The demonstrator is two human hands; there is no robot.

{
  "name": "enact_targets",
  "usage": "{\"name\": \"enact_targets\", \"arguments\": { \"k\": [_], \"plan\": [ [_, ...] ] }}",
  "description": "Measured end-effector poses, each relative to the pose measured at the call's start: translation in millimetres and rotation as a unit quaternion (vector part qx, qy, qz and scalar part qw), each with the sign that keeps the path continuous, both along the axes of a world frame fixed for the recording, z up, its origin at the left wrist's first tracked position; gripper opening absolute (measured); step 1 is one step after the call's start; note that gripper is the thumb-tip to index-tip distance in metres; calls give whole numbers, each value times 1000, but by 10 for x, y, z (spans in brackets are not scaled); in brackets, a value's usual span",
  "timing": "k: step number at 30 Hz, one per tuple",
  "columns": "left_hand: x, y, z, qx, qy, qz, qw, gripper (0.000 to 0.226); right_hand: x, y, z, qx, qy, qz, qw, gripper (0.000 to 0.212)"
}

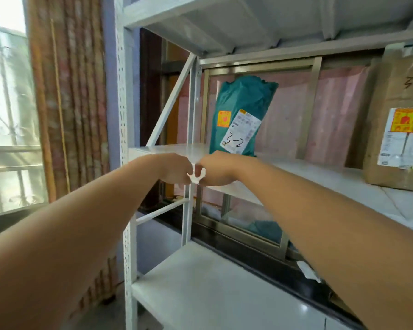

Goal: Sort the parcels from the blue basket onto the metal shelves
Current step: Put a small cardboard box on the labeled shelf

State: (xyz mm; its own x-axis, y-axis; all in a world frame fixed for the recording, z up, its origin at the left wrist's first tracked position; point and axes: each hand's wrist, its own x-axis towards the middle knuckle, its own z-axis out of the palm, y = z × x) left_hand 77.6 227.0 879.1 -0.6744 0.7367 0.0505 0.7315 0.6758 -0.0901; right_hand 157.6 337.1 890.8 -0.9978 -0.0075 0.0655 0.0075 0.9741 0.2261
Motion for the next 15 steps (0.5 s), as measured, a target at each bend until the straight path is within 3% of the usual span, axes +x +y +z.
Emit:
{"name": "enact_targets", "arguments": {
  "k": [3,7,12,15],
  "plan": [
    [-213,-346,-413,-45,-54,40,997,32,-344,-316,-394,-23,-36,15,999,32],
    [-535,-833,-1088,-125,-121,125,977,38,-717,-720,-1032,-33,-125,35,991,23],
    [-741,-1485,-1845,-128,-258,229,930,43,-996,-1097,-1927,-84,-247,45,964,32],
    [-837,-1777,-2389,-117,-308,275,903,40,-1112,-1267,-2408,-109,-362,18,926,39]
  ]
}}
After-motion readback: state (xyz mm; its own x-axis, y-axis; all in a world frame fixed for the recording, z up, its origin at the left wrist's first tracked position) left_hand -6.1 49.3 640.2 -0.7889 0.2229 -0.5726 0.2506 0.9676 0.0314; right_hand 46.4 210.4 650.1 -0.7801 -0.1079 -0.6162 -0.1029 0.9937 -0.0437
